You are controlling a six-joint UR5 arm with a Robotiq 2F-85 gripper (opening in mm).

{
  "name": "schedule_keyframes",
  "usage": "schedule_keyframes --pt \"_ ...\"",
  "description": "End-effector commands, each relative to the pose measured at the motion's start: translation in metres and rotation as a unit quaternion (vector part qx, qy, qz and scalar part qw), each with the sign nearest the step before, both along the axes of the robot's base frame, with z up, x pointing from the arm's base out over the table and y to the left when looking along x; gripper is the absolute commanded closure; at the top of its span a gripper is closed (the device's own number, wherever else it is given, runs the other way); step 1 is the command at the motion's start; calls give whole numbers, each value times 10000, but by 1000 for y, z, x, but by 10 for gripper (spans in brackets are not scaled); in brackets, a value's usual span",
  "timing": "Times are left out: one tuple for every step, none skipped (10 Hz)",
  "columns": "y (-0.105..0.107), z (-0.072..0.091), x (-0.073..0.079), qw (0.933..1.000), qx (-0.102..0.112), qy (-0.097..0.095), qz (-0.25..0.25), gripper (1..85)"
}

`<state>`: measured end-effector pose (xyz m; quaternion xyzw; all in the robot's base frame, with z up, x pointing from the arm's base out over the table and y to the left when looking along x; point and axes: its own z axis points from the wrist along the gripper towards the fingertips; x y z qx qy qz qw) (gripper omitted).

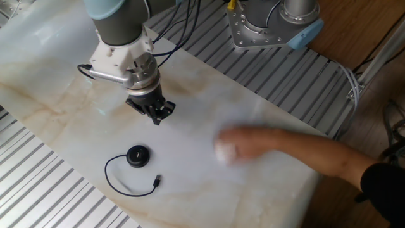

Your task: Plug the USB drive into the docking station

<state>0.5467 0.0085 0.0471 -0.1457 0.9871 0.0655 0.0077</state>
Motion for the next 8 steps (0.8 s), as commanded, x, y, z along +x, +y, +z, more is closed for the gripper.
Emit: schedule_keyframes --pt "-10 0 8 9988 -145 -92 -468 843" --pt "-12 0 9 9980 -195 -106 -584 843" --pt "-21 -1 9 9972 -355 -102 -643 843" --pt "-21 -1 8 9974 -356 -88 -626 843" --pt "-25 0 7 9979 -374 -83 -518 843" --pt "-41 6 8 9987 -376 -116 -321 843" --pt "-70 15 7 9992 -373 -136 8 843" --pt "-92 23 4 9992 -276 -122 262 843"
